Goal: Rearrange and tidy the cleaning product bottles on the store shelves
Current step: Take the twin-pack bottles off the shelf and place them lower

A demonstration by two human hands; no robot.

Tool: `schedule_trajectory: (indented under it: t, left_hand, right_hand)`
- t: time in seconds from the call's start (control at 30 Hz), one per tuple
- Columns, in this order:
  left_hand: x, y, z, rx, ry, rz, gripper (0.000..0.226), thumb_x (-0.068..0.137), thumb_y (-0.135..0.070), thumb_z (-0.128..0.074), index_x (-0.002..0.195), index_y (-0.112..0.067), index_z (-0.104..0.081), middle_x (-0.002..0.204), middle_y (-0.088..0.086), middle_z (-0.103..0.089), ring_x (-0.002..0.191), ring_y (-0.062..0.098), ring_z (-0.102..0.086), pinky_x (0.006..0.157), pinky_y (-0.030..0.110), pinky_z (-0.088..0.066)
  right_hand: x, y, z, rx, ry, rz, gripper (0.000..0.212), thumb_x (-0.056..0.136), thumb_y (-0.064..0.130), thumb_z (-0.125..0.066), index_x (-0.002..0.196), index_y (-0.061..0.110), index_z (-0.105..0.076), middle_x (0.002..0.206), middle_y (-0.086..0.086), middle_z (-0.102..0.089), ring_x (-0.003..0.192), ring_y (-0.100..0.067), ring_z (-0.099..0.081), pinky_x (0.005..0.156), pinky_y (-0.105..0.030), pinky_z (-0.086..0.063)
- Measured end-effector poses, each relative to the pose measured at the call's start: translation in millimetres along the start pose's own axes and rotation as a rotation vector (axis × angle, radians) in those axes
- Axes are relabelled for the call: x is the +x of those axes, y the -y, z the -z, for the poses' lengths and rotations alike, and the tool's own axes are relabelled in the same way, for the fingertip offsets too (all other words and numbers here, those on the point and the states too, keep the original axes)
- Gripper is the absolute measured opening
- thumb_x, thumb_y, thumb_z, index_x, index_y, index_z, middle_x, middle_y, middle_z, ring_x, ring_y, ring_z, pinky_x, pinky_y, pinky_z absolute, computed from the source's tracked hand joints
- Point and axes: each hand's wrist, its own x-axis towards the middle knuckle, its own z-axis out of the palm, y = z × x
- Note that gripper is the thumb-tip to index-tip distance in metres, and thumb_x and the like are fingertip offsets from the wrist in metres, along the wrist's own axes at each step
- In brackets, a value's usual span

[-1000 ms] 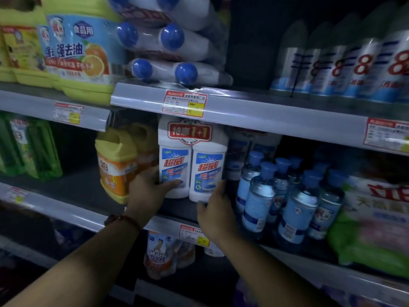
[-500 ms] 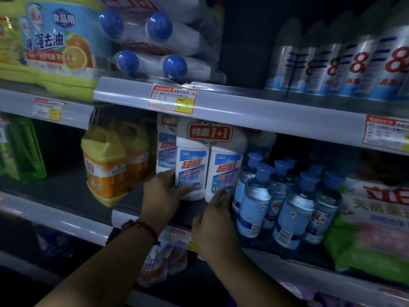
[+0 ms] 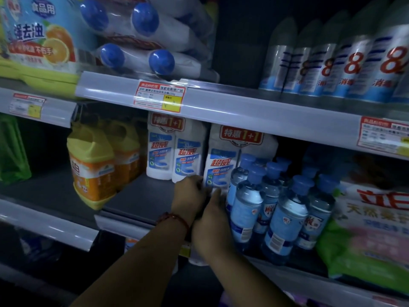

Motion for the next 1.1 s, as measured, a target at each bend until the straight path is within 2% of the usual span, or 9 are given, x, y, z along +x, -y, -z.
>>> schedule_trajectory:
  t: [0.13,0.23,0.27,0.4,0.53,0.67,0.77,0.9,1.1]
  left_hand:
    - [0.1,10.0,-0.7,-0.097,0.027,0.046,0.021,0.086,-0.021,-0.072,0.070,-0.011,-0.064,0.068,-0.004,-0.066,0.067,0.004,-0.060,0.060,0.020,-0.044]
    - [0.4,12.7,6.1,-0.221,0.056,0.034,0.003,0.089,-0.012,-0.070,0.091,-0.014,-0.071,0.085,-0.008,-0.069,0.077,-0.005,-0.060,0.065,0.007,-0.047]
    - [-0.2,13.7,8.4,-0.256,0.064,0.036,0.012,0.090,-0.010,-0.069,0.101,-0.014,-0.072,0.092,-0.007,-0.070,0.082,-0.003,-0.061,0.067,0.003,-0.045]
    - [-3.0,16.7,12.2,-0.392,0.112,-0.022,0.023,0.094,-0.002,-0.061,0.102,-0.023,-0.068,0.094,-0.011,-0.070,0.091,0.000,-0.066,0.076,0.010,-0.050]
    - [0.1,23.1,7.9,-0.453,0.122,-0.024,0.027,0.094,0.002,-0.058,0.104,-0.020,-0.070,0.098,-0.007,-0.074,0.096,0.008,-0.070,0.087,0.021,-0.056]
    - [3.0,22.7,4.1,-0.509,0.123,0.059,0.032,0.094,-0.003,-0.059,0.123,-0.012,-0.068,0.117,0.006,-0.071,0.109,0.019,-0.066,0.103,0.035,-0.051]
    - [2.5,17.2,3.9,-0.628,0.124,0.128,0.024,0.096,-0.008,-0.056,0.113,-0.012,-0.072,0.114,0.003,-0.072,0.108,0.018,-0.066,0.103,0.037,-0.051]
    - [3.2,12.7,4.3,-0.734,0.094,0.204,0.023,0.099,-0.020,-0.054,0.093,-0.013,-0.075,0.091,0.000,-0.076,0.097,0.019,-0.070,0.094,0.040,-0.055]
    - [3.1,12.6,3.8,-0.762,0.129,0.259,0.025,0.100,-0.030,-0.051,0.096,-0.019,-0.073,0.099,-0.001,-0.075,0.100,0.016,-0.069,0.098,0.041,-0.052]
  right_hand:
    - [4.2,9.7,9.3,0.166,-0.037,-0.097,0.073,0.101,0.015,-0.038,0.159,0.015,0.007,0.167,-0.009,0.002,0.154,-0.025,0.000,0.125,-0.042,-0.007]
    - [8.1,26.2,11.7,0.348,-0.197,-0.201,0.069,0.105,0.035,-0.038,0.159,0.016,0.001,0.167,-0.009,-0.003,0.154,-0.025,-0.003,0.122,-0.034,-0.004]
    - [7.5,30.8,11.4,0.398,-0.216,-0.206,0.069,0.105,0.036,-0.039,0.159,0.014,-0.001,0.167,-0.011,-0.007,0.153,-0.027,-0.008,0.122,-0.034,-0.007]
    - [1.4,38.6,7.7,0.492,-0.196,-0.174,0.058,0.105,0.019,-0.040,0.154,0.000,-0.017,0.156,-0.028,-0.027,0.143,-0.043,-0.028,0.118,-0.047,-0.024]
    - [14.6,35.0,-2.7,0.418,-0.286,-0.274,0.067,0.105,0.026,-0.040,0.157,0.002,-0.007,0.162,-0.021,-0.018,0.149,-0.035,-0.022,0.121,-0.044,-0.021]
    - [32.1,25.1,-8.4,0.481,-0.245,-0.258,0.058,0.105,0.028,-0.039,0.156,0.008,-0.019,0.162,-0.017,-0.022,0.147,-0.034,-0.026,0.120,-0.046,-0.025]
    - [43.0,20.9,-9.1,0.512,-0.226,-0.280,0.056,0.106,0.036,-0.032,0.159,0.024,-0.016,0.167,-0.002,-0.015,0.152,-0.022,-0.018,0.123,-0.044,-0.019]
    - [47.9,16.5,-7.3,0.566,-0.162,-0.297,0.055,0.107,0.041,-0.030,0.158,0.024,-0.022,0.167,0.002,-0.016,0.152,-0.018,-0.017,0.124,-0.043,-0.017]
    - [49.6,7.7,-11.4,0.582,-0.149,-0.273,0.054,0.106,0.040,-0.032,0.158,0.030,-0.021,0.167,0.003,-0.016,0.152,-0.019,-0.017,0.124,-0.044,-0.019]
